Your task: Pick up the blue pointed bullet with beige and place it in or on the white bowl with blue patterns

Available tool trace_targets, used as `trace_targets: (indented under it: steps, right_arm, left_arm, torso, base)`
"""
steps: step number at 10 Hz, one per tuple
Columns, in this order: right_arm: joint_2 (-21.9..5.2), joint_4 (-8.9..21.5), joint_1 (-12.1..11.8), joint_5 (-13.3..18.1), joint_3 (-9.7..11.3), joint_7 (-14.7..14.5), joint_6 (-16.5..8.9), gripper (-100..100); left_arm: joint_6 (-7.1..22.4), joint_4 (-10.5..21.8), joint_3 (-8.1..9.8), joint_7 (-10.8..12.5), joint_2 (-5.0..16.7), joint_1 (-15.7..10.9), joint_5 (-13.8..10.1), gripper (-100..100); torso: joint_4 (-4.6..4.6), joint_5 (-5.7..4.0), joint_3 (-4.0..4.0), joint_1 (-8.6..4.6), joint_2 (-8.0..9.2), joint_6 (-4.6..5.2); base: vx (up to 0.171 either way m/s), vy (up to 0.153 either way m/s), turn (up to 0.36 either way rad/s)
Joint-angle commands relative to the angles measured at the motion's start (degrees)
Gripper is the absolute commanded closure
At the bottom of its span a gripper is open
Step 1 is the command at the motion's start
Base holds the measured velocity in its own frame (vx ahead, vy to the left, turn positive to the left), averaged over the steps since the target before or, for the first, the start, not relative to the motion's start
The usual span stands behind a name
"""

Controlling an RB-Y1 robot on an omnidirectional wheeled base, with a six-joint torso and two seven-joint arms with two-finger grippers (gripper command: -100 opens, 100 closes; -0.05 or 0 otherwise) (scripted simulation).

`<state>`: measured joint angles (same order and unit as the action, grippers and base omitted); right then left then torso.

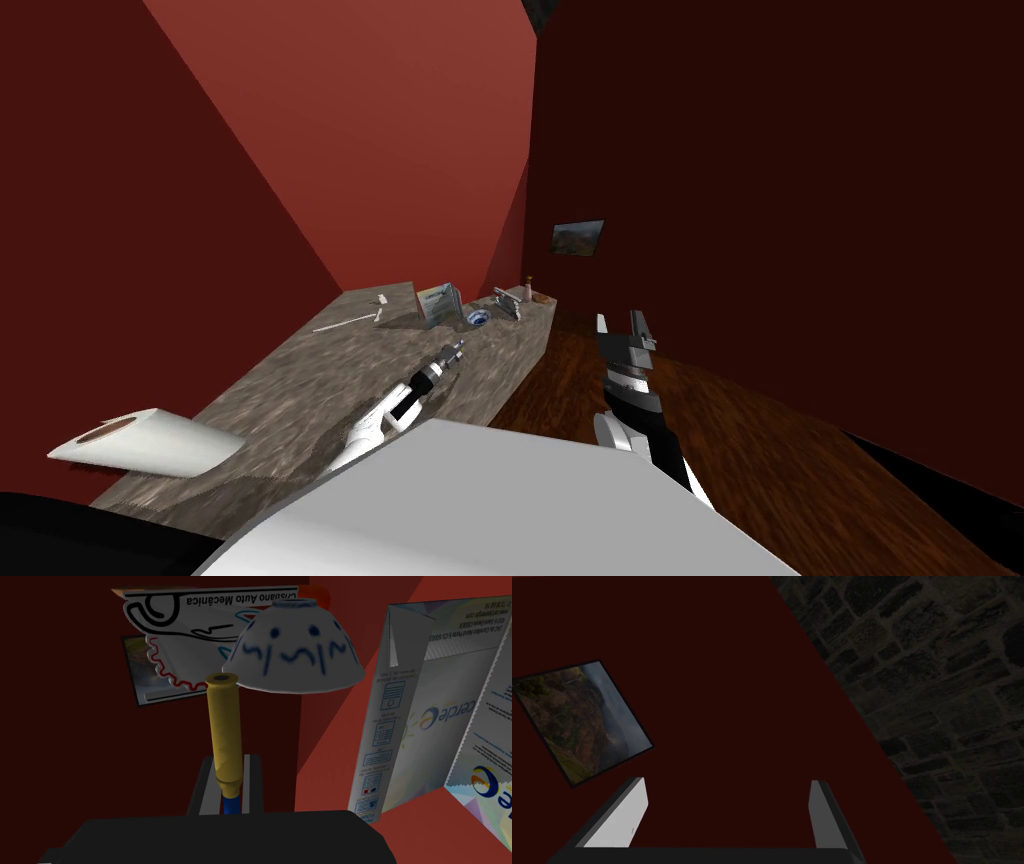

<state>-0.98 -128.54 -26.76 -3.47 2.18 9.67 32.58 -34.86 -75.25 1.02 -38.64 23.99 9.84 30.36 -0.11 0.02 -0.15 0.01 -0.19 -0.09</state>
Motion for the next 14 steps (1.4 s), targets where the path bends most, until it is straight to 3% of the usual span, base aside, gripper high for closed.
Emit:
trace_targets:
  steps: [1,14]
  right_arm:
    - [0.0,0.0,0.0,0.0,0.0,0.0,0.0,0]
    - [0.0,0.0,0.0,0.0,0.0,0.0,0.0,0]
  left_arm:
    - [1.1,0.5,0.14,1.7,1.7,-1.1,-0.2,100]
    - [10.6,1.6,0.82,14.5,14.5,-8.6,-1.7,100]
  torso:
    - [0.0,0.0,0.0,0.0,0.0,0.0]
    - [-0.02,0.01,-0.03,-0.01,-0.06,0.05]
  base:
    - [0.031,-0.012,-0.116]
    - [0.025,-0.001,-0.127]
